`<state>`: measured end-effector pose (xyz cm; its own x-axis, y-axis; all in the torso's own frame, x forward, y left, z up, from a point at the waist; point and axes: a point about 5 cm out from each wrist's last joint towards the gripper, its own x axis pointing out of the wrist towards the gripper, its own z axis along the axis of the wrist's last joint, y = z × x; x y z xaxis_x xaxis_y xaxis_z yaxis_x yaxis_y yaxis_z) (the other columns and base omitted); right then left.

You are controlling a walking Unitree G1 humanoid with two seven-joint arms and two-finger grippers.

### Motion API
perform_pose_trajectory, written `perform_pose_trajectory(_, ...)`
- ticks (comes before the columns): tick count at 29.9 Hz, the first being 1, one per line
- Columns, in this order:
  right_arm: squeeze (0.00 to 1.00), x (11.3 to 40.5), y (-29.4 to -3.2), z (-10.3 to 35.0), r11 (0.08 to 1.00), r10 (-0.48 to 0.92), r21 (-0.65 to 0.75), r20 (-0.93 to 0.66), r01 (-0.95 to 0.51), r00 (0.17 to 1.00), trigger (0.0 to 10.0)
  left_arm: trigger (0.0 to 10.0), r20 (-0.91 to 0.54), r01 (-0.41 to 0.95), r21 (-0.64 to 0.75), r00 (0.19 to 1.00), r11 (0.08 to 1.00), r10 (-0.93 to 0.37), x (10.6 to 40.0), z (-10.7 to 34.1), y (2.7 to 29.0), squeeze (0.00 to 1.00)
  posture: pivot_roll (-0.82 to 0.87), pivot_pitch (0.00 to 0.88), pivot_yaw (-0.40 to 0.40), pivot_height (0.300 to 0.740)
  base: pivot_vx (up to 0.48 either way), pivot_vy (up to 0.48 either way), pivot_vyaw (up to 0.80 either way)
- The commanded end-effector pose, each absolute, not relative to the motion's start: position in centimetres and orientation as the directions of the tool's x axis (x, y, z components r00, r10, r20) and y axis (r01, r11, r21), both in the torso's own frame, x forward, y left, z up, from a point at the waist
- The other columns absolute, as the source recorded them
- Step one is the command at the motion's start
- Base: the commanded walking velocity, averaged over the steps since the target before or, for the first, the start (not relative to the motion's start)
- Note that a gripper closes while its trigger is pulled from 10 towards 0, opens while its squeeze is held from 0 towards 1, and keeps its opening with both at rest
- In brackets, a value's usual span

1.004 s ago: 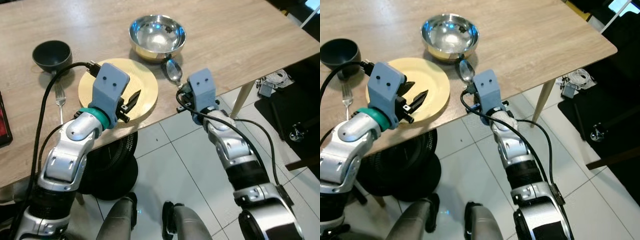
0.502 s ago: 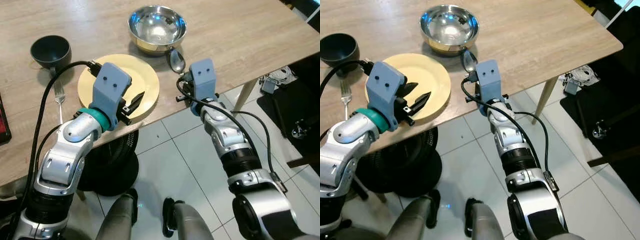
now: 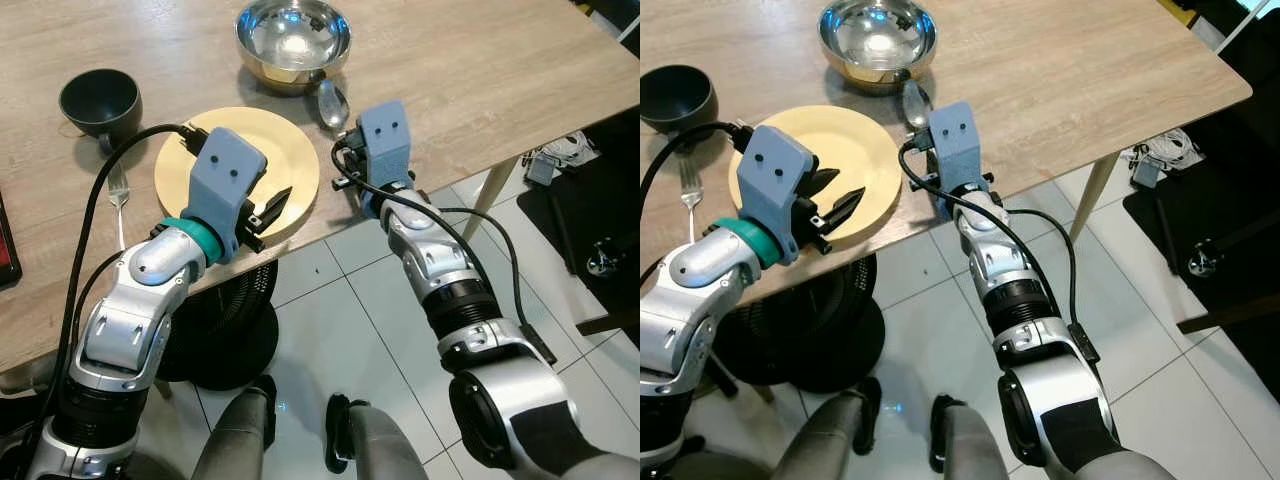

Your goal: Setting the table

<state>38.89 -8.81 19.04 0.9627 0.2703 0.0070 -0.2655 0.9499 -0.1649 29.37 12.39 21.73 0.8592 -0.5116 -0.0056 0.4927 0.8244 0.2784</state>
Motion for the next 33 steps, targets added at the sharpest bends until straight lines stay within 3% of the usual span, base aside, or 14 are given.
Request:
perform_pose_trajectory(1, 1.0, 39.0, -9.8, 18.7, 0.962, 0.228, -0.155, 0.009, -0.223, 0.974, 10.0, 10.0, -0.025, 0.52, 0.262, 0.846, 0.813, -0.533, 29.1, 21.2, 11.9, 0.0, 0.1, 0.177, 0.016, 0.74, 0.0, 0.0, 0.0)
perform_pose_trajectory(2, 1.0, 39.0, -9.8, 18.7, 0.962, 0.228, -0.155, 0.009, -0.223, 0.974, 10.0, 10.0, -0.025, 0.52, 0.262, 0.846, 0.813, -0.533, 29.1, 21.2, 11.9, 0.0, 0.1, 0.177, 0.016, 0.74, 0.0, 0.0, 0.0)
perform_pose_trajectory(3, 0.31, 39.1, -10.2, 18.8, 0.967, 0.207, -0.157, 0.02, -0.201, 0.978, 10.0, 10.0, -0.024, 0.523, 0.261, 0.844, 0.811, -0.536, 29.2, 21.2, 11.8, 0.0, 0.1, 0.174, 0.019, 0.74, 0.0, 0.0, 0.0)
perform_pose_trajectory(4, 0.31, 39.1, -10.2, 18.8, 0.967, 0.207, -0.157, 0.02, -0.201, 0.978, 10.0, 10.0, -0.024, 0.523, 0.261, 0.844, 0.811, -0.536, 29.2, 21.2, 11.8, 0.0, 0.1, 0.174, 0.019, 0.74, 0.0, 0.0, 0.0)
perform_pose_trajectory(5, 0.0, 39.1, -10.6, 19.0, 0.971, 0.189, -0.155, 0.032, -0.182, 0.981, 10.0, 10.0, -0.023, 0.526, 0.261, 0.842, 0.81, -0.539, 29.3, 21.3, 11.7, 0.0, 0.1, 0.17, 0.02, 0.74, 0.0, 0.0, 0.0)
perform_pose_trajectory(14, 0.0, 38.9, -12.4, 20.1, 0.989, 0.121, -0.104, 0.123, -0.109, 0.985, 10.0, 10.0, -0.018, 0.525, 0.261, 0.842, 0.81, -0.54, 29.4, 21.3, 11.6, 0.0, 0.1, 0.159, 0.023, 0.74, 0.0, 0.0, 0.0)
perform_pose_trajectory(22, 0.0, 35.8, -17.5, 20.4, 0.994, -0.108, 0.037, 0.253, 0.102, 0.961, 10.0, 10.0, 0.011, 0.439, 0.241, 0.89, 0.865, -0.455, 30.6, 21.4, 11.4, 0.0, 0.07, 0.144, 0.038, 0.74, 0.0, 0.0, 0.0)
perform_pose_trajectory(33, 0.0, 33.2, -19.6, 18.5, 0.974, -0.224, 0.067, 0.229, 0.214, 0.947, 10.0, 10.0, 0.041, 0.392, 0.218, 0.911, 0.894, -0.41, 31.5, 21.8, 11.0, 0.0, 0.04, 0.142, 0.052, 0.74, 0.0, 0.0, 0.0)
